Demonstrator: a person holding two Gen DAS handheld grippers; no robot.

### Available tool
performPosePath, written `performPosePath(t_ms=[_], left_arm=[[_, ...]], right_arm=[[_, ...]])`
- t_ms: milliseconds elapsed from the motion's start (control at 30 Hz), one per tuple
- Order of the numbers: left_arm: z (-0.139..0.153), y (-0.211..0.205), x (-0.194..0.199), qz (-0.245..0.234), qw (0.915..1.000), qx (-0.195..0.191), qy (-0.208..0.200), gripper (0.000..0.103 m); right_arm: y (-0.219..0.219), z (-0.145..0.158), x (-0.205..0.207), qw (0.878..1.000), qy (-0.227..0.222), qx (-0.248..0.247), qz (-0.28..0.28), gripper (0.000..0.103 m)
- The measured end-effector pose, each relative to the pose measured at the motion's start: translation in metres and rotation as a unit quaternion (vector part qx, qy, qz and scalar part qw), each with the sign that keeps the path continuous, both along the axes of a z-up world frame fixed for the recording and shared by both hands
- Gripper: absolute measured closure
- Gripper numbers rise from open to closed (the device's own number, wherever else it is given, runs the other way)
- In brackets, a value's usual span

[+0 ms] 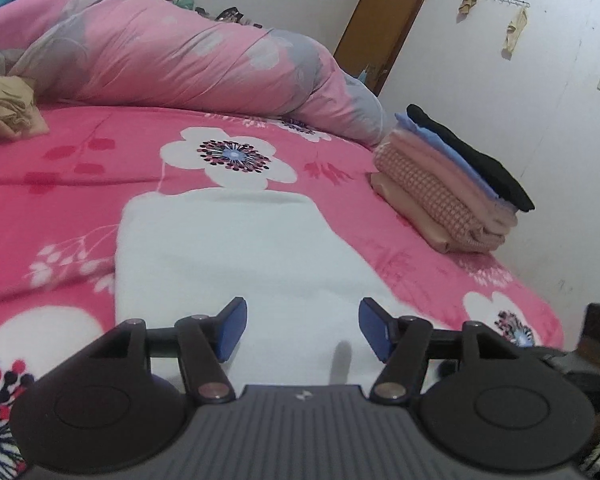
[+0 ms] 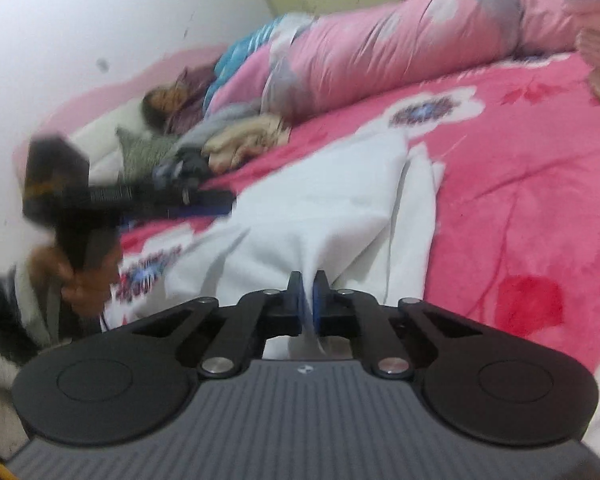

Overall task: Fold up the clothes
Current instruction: 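Lay the held sweatshirt fold down with the right gripper and release it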

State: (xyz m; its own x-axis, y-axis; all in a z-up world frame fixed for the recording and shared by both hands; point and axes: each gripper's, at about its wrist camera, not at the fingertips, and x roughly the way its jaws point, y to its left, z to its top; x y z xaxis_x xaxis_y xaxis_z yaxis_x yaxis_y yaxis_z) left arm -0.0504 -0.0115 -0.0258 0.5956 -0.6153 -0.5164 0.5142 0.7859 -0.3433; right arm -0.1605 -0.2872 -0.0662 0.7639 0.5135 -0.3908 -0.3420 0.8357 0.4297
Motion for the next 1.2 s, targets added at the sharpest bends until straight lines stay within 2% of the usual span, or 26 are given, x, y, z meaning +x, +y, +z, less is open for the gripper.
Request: performPosePath(t_ms=[100,200,300,400,500,567,700,800,833,867,900,967,1100,1200], left_arm=[[-0.004,-0.005,-0.002,-0.013,0.9997,0.015,-0.018,0.040],[-0.012,-0.016,-0.005,-0.021,0.9984,0.046,-0.024,0.041],[-0.012,-0.021,-0.014,-0.037,0.9978,0.041,-0.036,0.041],[-0.013,-0.033,-0.018,-0.057,0.9965,0.043,-0.043,0.040],[-0.027,-0.050,-0.020,-0.069,0.9934,0.079,-0.047,0.039],[-0.031,-0.055,-0.024,-0.072,0.9909,0.095,-0.063,0.037],[-0.033,-0.054,-0.027,-0.072,0.9909,0.091,-0.068,0.034],[-0.034,-0.054,-0.027,-0.066,0.9920,0.085,-0.066,0.033],[-0.034,-0.055,-0.028,-0.064,0.9921,0.085,-0.067,0.032],[-0.034,-0.055,-0.028,-0.063,0.9921,0.085,-0.068,0.032],[-0.034,-0.056,-0.029,-0.062,0.9921,0.085,-0.068,0.032],[-0.032,-0.056,-0.028,-0.064,0.9919,0.083,-0.071,0.032],[-0.028,-0.058,-0.026,-0.074,0.9912,0.078,-0.078,0.032],[-0.027,-0.068,-0.023,-0.086,0.9884,0.087,-0.090,0.032]], right_arm=[[-0.007,-0.001,-0.011,0.999,-0.008,0.029,-0.036,0.101],[-0.014,-0.014,-0.016,0.997,0.014,0.048,-0.063,0.101],[-0.020,-0.013,-0.026,0.993,0.005,0.079,-0.085,0.101],[-0.028,-0.013,-0.036,0.991,-0.006,0.085,-0.105,0.103],[-0.036,-0.035,-0.030,0.987,0.038,0.068,-0.138,0.103],[-0.048,-0.045,-0.034,0.980,0.058,0.093,-0.165,0.103],[-0.074,-0.033,-0.050,0.970,0.029,0.143,-0.194,0.100],[-0.076,-0.019,-0.039,0.975,0.016,0.149,-0.167,0.098],[-0.071,-0.017,-0.034,0.977,0.021,0.150,-0.152,0.097],[-0.066,-0.015,-0.028,0.979,0.027,0.151,-0.137,0.090],[-0.061,-0.013,-0.023,0.980,0.033,0.152,-0.122,0.075],[-0.050,-0.015,-0.017,0.983,0.046,0.142,-0.106,0.062],[-0.037,-0.020,-0.026,0.985,0.064,0.119,-0.103,0.057],[-0.031,-0.024,-0.029,0.986,0.074,0.115,-0.099,0.057]])
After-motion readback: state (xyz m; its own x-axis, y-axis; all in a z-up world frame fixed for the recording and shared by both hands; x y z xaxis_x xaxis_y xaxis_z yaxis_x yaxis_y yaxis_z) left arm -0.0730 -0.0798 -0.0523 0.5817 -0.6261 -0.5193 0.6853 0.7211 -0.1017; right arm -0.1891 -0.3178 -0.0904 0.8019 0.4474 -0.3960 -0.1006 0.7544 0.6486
